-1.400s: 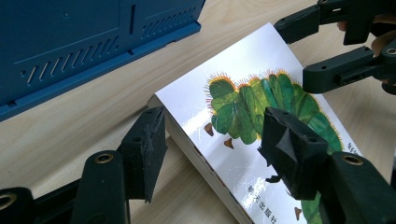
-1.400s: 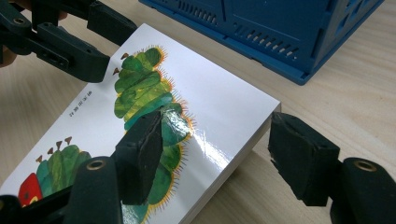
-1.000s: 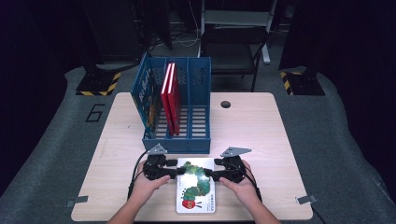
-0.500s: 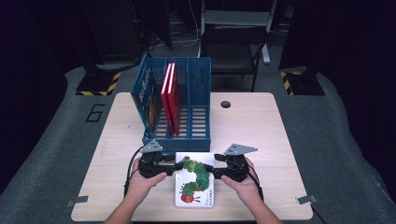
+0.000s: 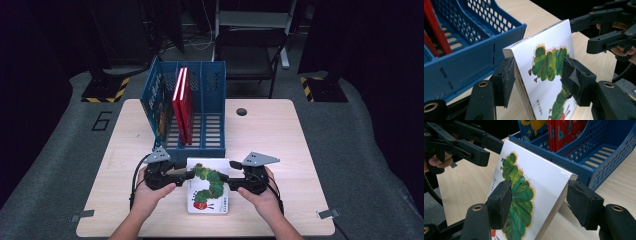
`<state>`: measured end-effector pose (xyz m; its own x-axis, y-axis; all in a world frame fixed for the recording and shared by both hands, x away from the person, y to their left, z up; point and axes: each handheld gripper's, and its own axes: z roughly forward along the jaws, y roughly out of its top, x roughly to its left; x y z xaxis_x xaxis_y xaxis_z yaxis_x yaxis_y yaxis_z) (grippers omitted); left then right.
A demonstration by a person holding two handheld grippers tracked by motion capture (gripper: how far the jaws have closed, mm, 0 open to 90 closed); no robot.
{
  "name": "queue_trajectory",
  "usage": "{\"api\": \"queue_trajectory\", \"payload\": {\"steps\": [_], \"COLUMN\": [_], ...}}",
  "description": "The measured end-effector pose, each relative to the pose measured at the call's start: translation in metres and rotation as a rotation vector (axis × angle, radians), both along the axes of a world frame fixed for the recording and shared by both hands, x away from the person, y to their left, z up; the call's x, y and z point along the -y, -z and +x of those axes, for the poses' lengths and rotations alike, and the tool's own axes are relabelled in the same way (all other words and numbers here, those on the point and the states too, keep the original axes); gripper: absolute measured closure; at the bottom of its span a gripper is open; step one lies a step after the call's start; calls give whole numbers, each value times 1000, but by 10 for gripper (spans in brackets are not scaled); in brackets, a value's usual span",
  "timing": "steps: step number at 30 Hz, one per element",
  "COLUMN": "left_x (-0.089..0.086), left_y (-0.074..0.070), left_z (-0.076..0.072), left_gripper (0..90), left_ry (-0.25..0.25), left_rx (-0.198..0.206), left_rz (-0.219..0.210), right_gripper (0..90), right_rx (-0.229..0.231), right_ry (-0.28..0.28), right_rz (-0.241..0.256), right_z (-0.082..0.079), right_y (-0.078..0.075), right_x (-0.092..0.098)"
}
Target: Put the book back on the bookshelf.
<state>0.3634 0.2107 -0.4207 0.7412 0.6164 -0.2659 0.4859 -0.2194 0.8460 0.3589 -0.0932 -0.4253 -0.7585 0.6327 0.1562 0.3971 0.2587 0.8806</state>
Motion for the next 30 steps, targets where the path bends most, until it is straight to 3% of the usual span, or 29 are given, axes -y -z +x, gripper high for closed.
{"api": "queue_trajectory", "payload": {"steps": [11,15,22,30], "left_x": [-3,-5,-4,-6], "left_y": [-19,-21,-20,-16], "left_z": [-8,-9,-15,-21], "left_gripper": [443,443,445,460], "left_ry": [-3,-9,4,12], "left_rx": [50,63,69,66], "left_rz": [-31,-24,-16,-42], "right_gripper": [370,369,381,404], "right_rx": [71,105,100,110], "right_ry": [-5,-7,-11,-18], "right_rz": [31,11,22,35], "right_z": [-9,-12,-13,-17], "right_y": [-20,-24,-21,-19], "right_x": [0,-4,0,2]}}
